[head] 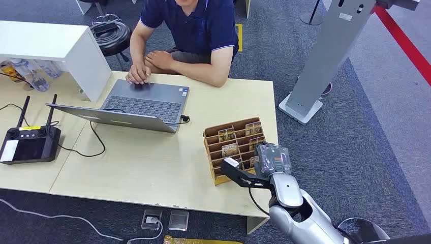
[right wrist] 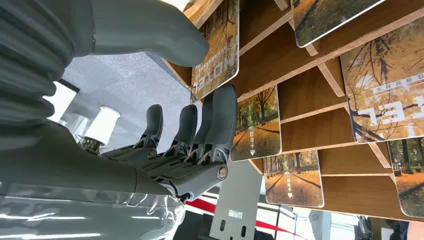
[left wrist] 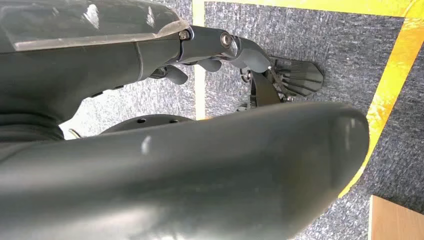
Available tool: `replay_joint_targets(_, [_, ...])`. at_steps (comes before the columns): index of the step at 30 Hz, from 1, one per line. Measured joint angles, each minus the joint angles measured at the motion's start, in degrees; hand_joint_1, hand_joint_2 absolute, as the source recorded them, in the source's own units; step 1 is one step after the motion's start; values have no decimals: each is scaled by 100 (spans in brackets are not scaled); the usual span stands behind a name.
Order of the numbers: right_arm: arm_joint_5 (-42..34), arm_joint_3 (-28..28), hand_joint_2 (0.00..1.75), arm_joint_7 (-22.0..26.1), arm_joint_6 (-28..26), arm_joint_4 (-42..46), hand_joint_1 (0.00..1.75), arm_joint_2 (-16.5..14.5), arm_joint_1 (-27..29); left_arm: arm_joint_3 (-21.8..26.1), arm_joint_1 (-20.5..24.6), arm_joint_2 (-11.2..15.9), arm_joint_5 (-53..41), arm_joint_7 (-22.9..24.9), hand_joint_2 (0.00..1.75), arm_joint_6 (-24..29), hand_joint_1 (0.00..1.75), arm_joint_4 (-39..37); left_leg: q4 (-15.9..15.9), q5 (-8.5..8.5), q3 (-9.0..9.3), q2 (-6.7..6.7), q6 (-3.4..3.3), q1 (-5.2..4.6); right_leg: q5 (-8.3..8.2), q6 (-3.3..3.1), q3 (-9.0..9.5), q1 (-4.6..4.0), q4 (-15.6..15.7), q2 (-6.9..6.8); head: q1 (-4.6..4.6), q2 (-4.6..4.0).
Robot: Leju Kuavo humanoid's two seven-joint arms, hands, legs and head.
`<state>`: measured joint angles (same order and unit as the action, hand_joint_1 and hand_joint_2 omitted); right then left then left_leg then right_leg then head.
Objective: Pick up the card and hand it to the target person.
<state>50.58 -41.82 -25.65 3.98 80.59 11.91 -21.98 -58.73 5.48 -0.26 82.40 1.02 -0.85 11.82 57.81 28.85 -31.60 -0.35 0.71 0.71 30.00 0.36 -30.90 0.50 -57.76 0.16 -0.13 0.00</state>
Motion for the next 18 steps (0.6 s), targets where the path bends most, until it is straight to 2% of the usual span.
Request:
replay_joint_targets(12, [-6,-1,175,50,13,-8,101,0,0,0,0,0,21,1,0,23,0,0,0,0,0,0,0,0,0,0,0,0,0,0,1,0])
replay_joint_targets(18, [-12,-1,175,54,13,-17,110,0,0,0,0,0,36,1,0,50,0,0,0,0,0,0,0,0,0,0,0,0,0,0,0,0])
